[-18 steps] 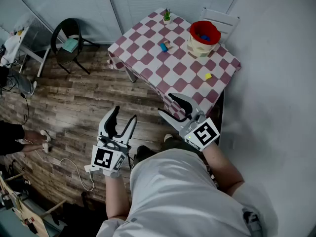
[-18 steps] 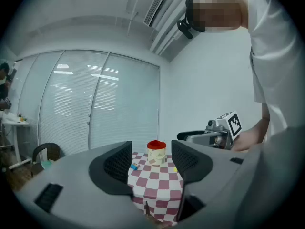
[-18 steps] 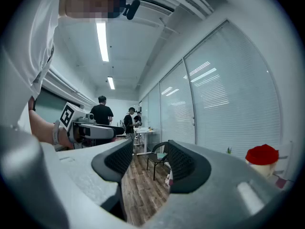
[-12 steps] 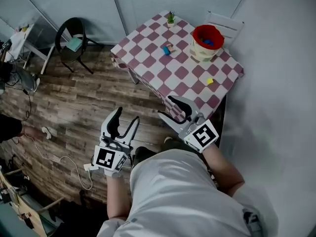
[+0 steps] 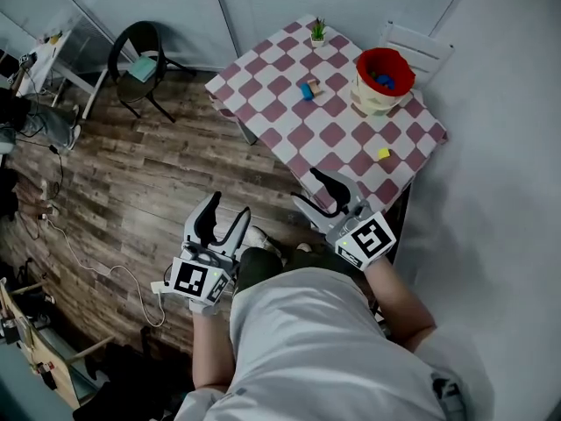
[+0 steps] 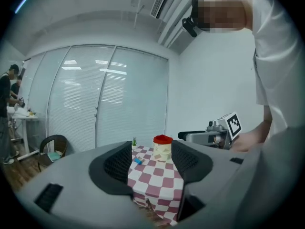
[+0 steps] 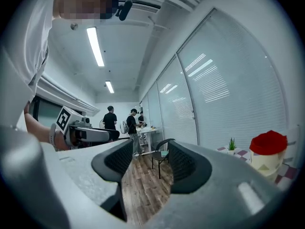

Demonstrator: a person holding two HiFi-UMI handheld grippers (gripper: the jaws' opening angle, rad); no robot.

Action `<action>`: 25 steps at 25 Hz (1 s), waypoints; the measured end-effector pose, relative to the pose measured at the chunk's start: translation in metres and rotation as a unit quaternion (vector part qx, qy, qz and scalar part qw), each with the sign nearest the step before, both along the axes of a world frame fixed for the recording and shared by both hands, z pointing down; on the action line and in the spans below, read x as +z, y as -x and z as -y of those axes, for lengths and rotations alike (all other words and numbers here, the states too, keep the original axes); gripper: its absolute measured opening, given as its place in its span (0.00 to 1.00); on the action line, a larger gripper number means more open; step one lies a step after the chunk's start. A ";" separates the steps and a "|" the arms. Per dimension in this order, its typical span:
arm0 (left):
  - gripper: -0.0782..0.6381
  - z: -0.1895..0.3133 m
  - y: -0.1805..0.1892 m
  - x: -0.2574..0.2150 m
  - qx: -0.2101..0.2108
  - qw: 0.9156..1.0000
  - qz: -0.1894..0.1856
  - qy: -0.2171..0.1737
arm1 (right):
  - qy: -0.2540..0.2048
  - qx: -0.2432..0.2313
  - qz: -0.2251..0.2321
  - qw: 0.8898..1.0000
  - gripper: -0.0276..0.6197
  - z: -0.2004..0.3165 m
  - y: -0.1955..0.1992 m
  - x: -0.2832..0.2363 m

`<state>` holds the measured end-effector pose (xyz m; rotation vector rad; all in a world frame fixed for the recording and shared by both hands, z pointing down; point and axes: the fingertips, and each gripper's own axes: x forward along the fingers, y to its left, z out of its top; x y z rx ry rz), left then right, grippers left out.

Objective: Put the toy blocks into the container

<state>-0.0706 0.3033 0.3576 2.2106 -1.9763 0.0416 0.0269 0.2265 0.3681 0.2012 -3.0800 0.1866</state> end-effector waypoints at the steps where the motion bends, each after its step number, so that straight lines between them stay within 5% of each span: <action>1: 0.45 0.003 0.005 0.003 -0.001 1.000 -0.003 0.001 | 0.001 0.000 -0.004 1.000 0.40 0.003 0.005 0.003; 18: 0.45 0.047 0.197 -0.001 -0.013 0.999 -0.022 -0.027 | -0.006 -0.002 -0.051 0.999 0.40 0.060 0.194 0.007; 25: 0.45 0.053 0.243 0.000 -0.023 0.999 -0.028 -0.029 | -0.010 -0.011 -0.066 0.998 0.40 0.068 0.242 0.011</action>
